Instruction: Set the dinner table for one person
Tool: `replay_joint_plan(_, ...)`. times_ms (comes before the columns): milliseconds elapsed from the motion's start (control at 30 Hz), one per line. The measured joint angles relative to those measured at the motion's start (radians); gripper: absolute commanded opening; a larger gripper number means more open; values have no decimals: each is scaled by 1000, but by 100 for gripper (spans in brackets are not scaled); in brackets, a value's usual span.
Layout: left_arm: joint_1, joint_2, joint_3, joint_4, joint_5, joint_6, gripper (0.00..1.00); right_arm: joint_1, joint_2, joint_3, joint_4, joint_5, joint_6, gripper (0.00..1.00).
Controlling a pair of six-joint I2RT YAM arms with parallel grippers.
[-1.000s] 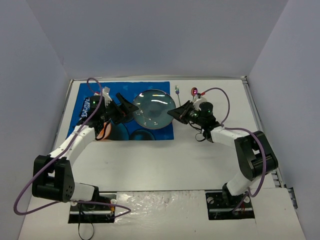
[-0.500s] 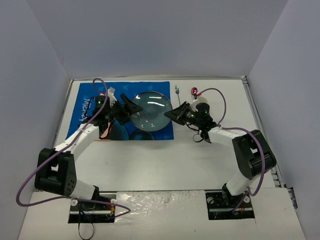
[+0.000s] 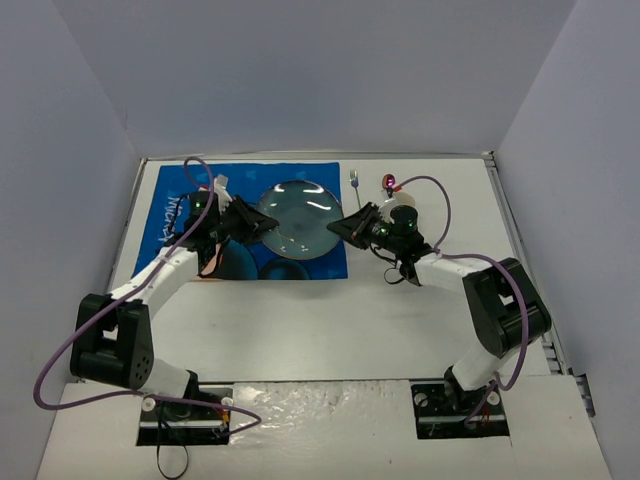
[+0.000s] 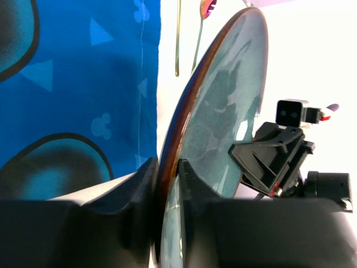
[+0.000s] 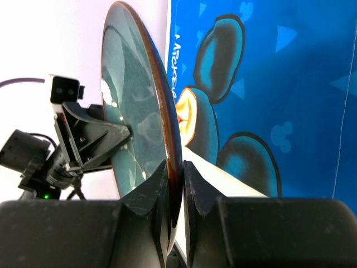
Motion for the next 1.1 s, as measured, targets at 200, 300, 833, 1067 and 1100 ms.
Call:
replay_joint_plan(200, 3, -13, -7, 23, 15, -15, 0, -4, 9, 2, 8, 2, 25, 21)
replay_joint_plan(300, 4, -14, -12, 24, 16, -17, 0, -2, 9, 6, -2, 3, -1, 53)
replay_joint_plan(833, 157, -24, -92, 43, 47, 7, 0, -6, -177, 147, -441, 182, -419, 97)
replay_joint_plan(1067, 325, 7, -89, 155, 43, 6, 0, -92, -297, 116, -531, 224, -517, 97)
replay_joint_plan(1100, 337, 22, -87, 178, 43, 6, 0, -104, -311, 107, -537, 224, -525, 97)
